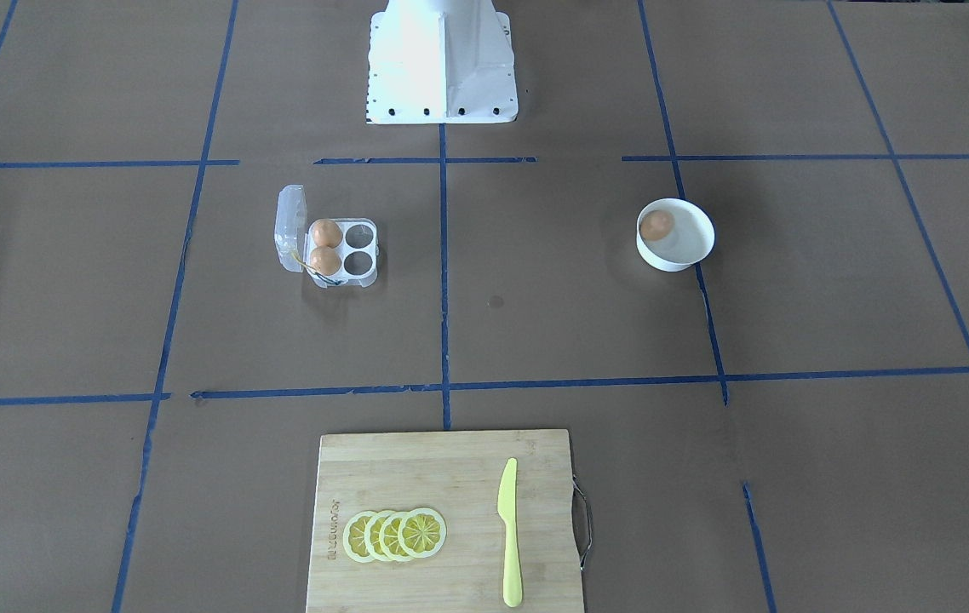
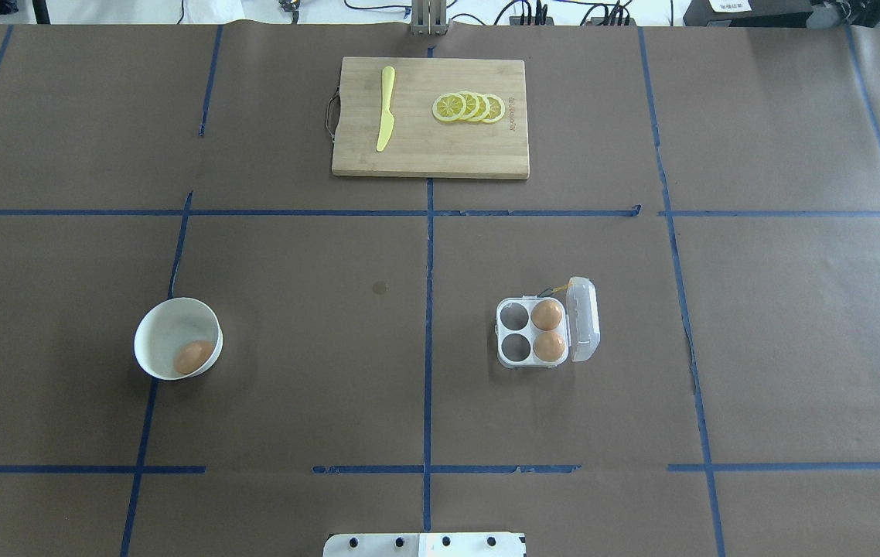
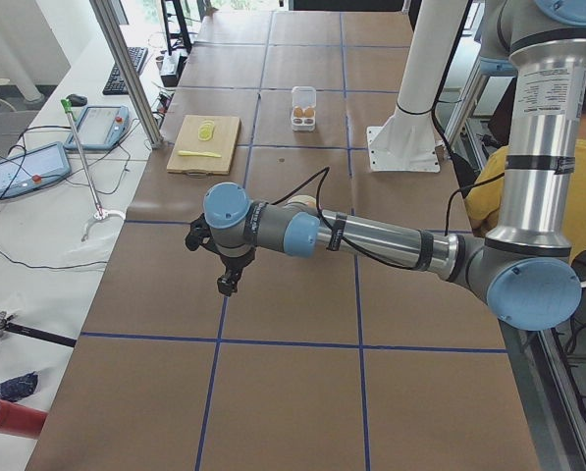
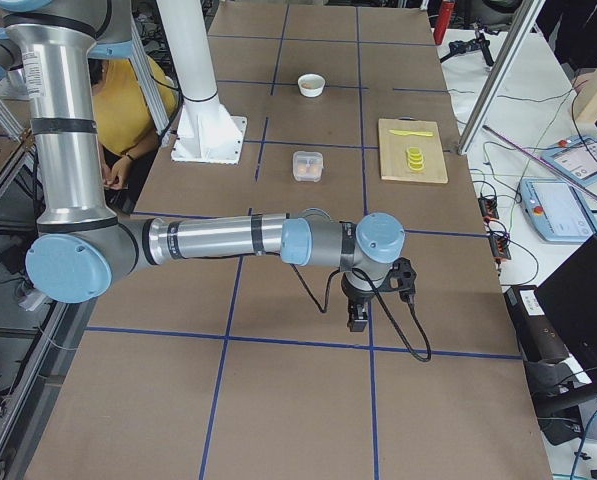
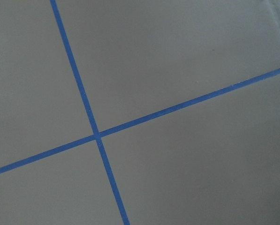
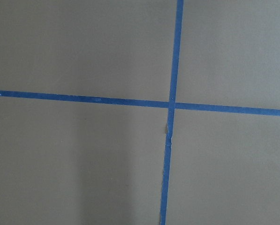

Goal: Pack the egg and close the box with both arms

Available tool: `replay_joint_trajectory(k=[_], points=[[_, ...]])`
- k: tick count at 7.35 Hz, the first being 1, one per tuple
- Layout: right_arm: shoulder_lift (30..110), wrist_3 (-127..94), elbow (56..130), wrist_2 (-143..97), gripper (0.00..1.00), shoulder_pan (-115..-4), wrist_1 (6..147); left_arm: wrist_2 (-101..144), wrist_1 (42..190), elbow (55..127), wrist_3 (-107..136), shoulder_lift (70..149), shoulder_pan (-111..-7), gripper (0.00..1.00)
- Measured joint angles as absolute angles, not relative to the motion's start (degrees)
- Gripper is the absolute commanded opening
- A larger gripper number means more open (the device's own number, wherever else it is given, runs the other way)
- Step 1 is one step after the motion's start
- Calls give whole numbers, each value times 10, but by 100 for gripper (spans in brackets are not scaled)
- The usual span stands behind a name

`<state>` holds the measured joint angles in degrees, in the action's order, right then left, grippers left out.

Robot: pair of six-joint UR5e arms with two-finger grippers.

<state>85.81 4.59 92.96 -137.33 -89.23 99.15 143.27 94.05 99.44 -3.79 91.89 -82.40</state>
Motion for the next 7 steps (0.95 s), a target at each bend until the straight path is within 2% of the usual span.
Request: replay_joint_trajectory(k=[4,7], points=[[857,47,929,-1373,100,-873,990,1354,1089,1063,488,965,-602,98],[857,48,931,-1372,100,-856,990,1312,1106,1076,572,986,-504,87]])
